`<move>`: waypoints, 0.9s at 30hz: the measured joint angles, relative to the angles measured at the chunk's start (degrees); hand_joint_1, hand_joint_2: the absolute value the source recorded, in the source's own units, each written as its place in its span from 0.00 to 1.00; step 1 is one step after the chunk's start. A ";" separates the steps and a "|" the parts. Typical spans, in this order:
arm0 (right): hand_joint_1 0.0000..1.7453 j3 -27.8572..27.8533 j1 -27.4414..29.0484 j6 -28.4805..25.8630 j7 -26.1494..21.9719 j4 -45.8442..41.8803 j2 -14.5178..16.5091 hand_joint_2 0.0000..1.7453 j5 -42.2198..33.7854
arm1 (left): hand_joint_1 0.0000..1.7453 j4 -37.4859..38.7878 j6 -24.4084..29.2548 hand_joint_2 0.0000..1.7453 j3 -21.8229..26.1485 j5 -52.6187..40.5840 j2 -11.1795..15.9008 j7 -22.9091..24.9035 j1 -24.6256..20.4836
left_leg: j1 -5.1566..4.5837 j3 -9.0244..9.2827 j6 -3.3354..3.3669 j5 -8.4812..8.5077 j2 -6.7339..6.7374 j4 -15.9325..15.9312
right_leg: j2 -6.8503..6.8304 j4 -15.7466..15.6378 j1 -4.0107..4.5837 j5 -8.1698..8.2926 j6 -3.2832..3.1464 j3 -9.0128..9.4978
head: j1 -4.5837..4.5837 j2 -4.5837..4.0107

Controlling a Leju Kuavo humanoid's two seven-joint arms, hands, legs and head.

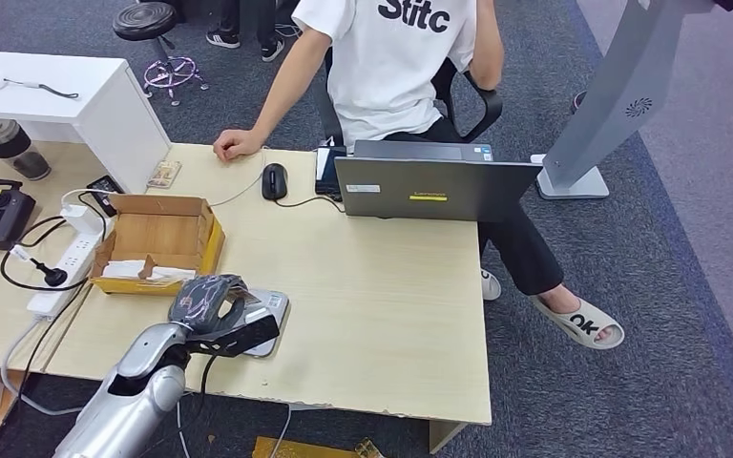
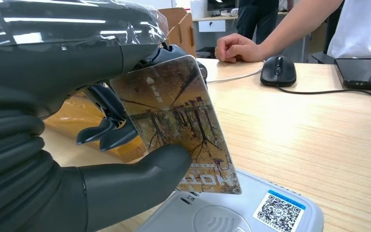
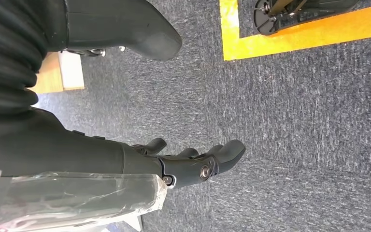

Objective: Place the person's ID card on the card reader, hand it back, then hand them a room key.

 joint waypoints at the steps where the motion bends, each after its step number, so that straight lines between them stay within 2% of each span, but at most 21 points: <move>1: 0.00 0.00 0.00 -0.01 0.10 0.00 0.00 1.00 0.01 | 1.00 0.15 -0.04 1.00 0.00 0.00 0.01 0.00 -0.08 | 0.00 0.00 0.00 0.00 -0.01 0.00 | 0.00 0.00 0.00 0.00 0.00 0.00 | 0.00 0.00; 22: 0.00 -0.06 0.01 -0.08 0.23 0.00 0.00 1.00 0.02 | 1.00 1.05 -0.25 1.00 0.00 0.14 0.09 0.10 -0.45 | 0.00 0.01 0.00 0.00 -0.01 0.00 | -0.01 0.00 0.00 0.00 0.00 0.03 | 0.01 0.00; 27: 0.00 -1.05 0.02 -0.14 -0.39 0.00 0.00 1.00 0.07 | 1.00 1.24 0.32 1.00 0.27 1.92 2.29 0.98 -1.97 | 0.02 -0.01 0.00 0.00 -0.01 0.00 | 0.00 0.01 0.01 0.00 0.00 0.01 | 0.00 0.00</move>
